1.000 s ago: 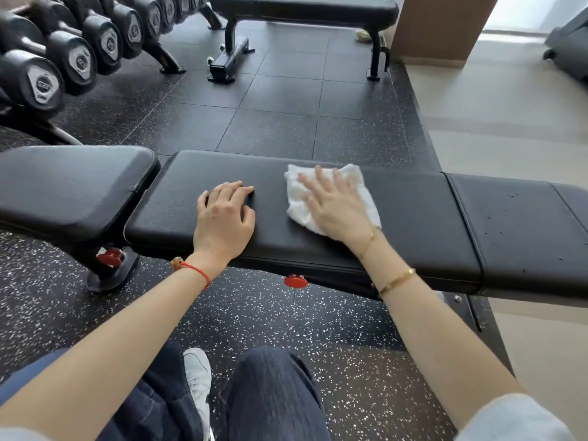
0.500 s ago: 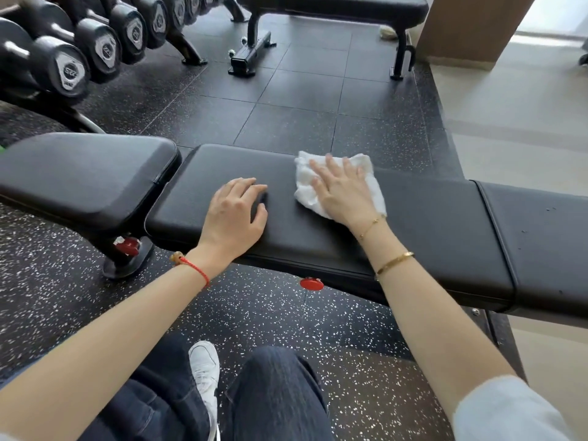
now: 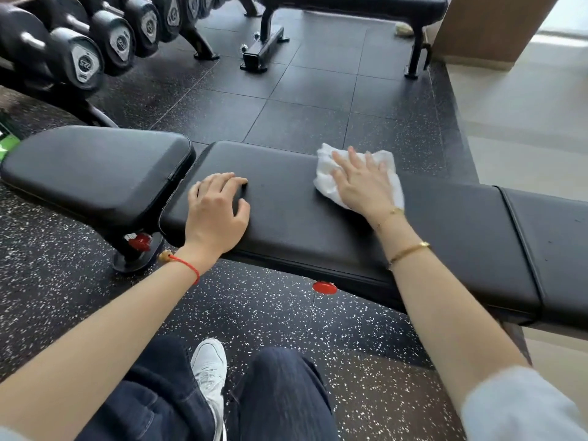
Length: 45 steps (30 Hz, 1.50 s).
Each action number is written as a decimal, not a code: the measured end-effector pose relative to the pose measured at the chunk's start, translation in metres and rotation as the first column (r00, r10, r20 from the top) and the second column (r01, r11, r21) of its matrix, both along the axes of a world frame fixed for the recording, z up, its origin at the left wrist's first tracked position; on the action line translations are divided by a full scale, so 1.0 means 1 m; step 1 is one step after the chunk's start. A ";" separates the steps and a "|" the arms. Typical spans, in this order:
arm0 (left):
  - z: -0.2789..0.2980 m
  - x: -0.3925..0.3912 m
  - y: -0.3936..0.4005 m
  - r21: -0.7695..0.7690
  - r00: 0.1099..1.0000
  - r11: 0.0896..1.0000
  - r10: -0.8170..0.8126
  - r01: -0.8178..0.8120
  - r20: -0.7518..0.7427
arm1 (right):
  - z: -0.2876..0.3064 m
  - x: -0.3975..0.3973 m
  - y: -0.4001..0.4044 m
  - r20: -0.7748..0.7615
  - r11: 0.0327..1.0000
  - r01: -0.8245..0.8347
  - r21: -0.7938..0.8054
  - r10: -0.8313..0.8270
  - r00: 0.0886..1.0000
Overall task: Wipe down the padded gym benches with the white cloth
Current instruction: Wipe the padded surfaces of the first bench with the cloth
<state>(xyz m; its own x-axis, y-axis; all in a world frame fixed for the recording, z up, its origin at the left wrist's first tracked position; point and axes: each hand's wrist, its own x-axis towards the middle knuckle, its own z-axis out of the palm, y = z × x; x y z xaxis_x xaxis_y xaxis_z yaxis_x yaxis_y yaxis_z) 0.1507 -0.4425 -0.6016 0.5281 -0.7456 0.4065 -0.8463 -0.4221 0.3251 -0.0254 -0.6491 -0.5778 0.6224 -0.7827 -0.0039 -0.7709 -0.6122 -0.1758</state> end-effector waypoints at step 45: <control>0.023 -0.077 -0.015 0.017 0.975 0.975 -0.219 0.220 -0.028 | -0.006 -0.140 0.071 -0.018 0.998 -0.021 -0.061 0.020 1.000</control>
